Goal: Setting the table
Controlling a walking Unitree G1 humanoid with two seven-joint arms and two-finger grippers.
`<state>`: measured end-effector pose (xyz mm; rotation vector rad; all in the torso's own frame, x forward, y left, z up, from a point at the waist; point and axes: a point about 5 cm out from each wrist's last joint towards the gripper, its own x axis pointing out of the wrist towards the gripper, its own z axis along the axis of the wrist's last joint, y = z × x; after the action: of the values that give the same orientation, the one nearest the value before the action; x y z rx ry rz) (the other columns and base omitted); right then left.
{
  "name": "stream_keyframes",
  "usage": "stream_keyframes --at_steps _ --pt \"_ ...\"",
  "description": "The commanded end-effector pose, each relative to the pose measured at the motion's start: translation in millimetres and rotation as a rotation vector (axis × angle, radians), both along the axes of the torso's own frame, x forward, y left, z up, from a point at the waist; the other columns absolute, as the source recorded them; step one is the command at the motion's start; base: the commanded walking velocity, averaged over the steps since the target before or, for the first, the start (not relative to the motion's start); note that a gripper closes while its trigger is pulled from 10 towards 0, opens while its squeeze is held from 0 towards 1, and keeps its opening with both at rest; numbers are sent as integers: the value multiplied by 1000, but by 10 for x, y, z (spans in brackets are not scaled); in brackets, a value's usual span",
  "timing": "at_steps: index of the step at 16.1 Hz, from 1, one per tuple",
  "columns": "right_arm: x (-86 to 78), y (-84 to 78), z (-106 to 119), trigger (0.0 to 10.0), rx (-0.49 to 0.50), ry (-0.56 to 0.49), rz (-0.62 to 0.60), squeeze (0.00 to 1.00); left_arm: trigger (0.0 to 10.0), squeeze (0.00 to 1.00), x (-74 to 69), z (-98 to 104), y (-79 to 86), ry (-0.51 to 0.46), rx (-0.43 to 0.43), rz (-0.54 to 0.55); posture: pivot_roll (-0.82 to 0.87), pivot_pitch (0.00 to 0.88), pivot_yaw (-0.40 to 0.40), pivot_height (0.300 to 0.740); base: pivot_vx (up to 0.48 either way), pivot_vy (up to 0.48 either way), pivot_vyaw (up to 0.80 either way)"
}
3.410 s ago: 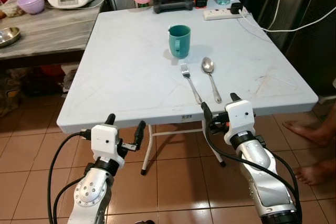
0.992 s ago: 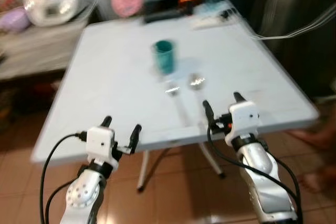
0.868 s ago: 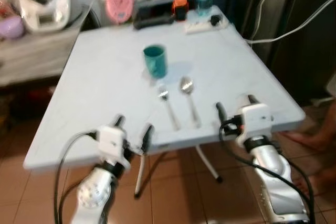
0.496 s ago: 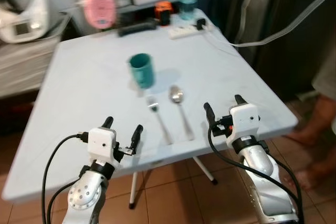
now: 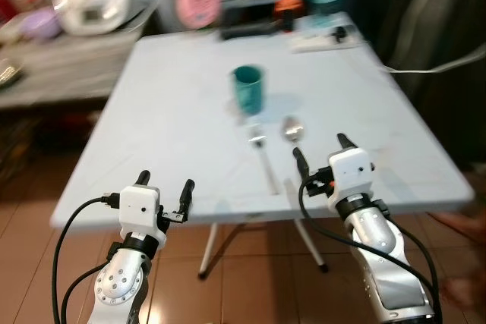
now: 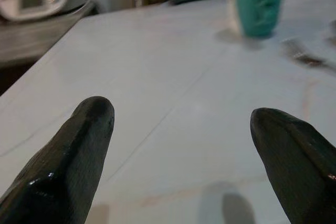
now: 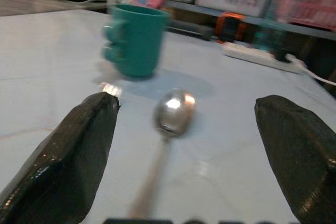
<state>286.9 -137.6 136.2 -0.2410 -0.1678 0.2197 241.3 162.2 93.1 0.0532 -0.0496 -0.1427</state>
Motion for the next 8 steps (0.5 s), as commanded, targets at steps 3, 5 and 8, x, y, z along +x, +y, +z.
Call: stream_keyframes --at_steps 3,5,8 --pt "28 104 37 10000 12 -15 37 0 10000 0 -32 17 17 3 16 1 -146 117 130 740 0 0 763" --pt "39 98 31 10000 23 -11 31 0 10000 0 -45 32 4 0 8 -35 -146 117 130 740 0 0 0" --pt "36 94 30 10000 28 -13 20 0 10000 0 -59 48 -27 -4 4 -80 -132 115 130 740 0 0 0"
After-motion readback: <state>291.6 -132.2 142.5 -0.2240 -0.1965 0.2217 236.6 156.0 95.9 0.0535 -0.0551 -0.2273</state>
